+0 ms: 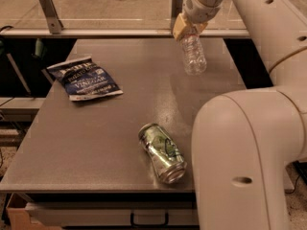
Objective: Place water bottle upright
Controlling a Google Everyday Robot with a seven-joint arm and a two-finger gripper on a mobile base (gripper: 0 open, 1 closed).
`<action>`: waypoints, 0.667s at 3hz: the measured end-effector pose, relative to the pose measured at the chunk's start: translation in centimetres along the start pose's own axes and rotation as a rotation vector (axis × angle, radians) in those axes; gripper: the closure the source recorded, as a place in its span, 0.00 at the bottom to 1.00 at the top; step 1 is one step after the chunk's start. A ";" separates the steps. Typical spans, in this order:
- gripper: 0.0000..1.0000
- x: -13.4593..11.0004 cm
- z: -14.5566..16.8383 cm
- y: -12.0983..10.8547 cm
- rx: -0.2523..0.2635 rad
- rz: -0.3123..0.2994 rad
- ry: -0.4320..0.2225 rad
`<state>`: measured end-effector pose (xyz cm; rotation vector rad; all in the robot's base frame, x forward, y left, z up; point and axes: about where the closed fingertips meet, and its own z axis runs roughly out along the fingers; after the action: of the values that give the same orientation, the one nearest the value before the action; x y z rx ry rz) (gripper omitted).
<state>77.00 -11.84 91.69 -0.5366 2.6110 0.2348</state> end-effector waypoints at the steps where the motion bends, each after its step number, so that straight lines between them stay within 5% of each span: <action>1: 1.00 -0.9 -4.1 0.6 -0.086 -0.132 -0.142; 2: 1.00 -0.7 -7.0 1.5 -0.213 -0.259 -0.280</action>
Offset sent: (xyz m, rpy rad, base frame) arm -0.0850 -0.0146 0.0999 0.3386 -0.4864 0.6950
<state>74.14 -12.04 98.27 -0.8429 2.2320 0.4696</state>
